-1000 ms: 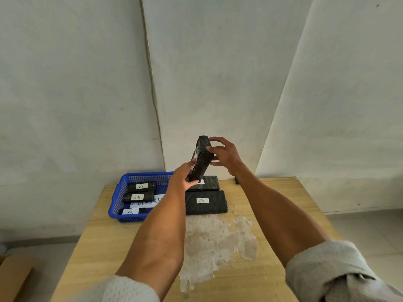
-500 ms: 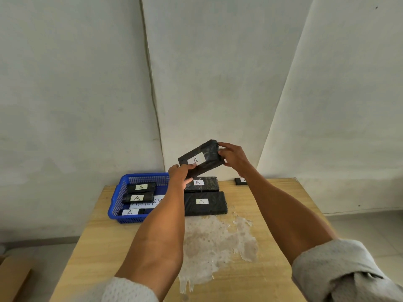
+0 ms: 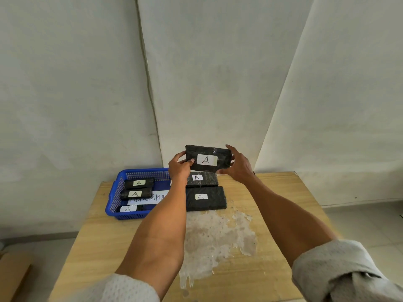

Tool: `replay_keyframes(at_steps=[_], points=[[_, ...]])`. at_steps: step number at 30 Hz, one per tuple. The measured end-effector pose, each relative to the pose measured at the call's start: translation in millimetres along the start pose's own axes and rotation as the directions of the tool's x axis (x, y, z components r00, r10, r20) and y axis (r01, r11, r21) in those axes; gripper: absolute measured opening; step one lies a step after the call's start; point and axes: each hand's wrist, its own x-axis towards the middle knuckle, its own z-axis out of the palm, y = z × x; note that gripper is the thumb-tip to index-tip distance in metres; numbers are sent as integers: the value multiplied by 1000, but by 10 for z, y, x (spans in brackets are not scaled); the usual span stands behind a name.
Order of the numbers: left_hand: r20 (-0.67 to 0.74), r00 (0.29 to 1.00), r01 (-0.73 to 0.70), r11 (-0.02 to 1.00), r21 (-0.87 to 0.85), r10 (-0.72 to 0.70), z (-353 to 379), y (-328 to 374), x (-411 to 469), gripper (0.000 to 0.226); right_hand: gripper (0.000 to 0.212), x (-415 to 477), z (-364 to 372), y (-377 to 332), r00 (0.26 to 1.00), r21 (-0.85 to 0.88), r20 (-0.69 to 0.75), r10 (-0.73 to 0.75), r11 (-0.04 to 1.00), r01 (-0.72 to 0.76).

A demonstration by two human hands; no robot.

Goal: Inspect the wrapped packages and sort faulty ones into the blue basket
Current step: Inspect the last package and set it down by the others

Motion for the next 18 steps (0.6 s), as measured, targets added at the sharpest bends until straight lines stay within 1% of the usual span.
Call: replay_keyframes(at_steps=[2, 5, 8, 12, 15, 18], points=[[29, 999, 25, 1000, -2, -25, 64, -70, 37, 45, 112, -20, 40, 38, 999, -98, 39, 20, 995, -16], [75, 996, 46, 999, 17, -47, 180, -202, 71, 46, 106, -60, 98, 121, 998, -203, 2, 57, 977, -56], [92, 995, 33, 996, 79, -40, 324, -357, 129, 44, 101, -74, 180, 307, 998, -308, -16, 60, 949, -62], [142, 985, 83, 988, 132, -102, 574, -582, 267, 44, 101, -60, 265, 642, 998, -356, -13, 60, 933, -60], [189, 970, 122, 980, 158, -151, 802, -768, 346, 43, 103, -17, 332, 885, 996, -357, 55, 76, 933, -51], [181, 968, 138, 971, 195, -174, 1022, -925, 381, 41, 106, 52, 384, 1104, 988, -378, 107, 109, 924, -61]])
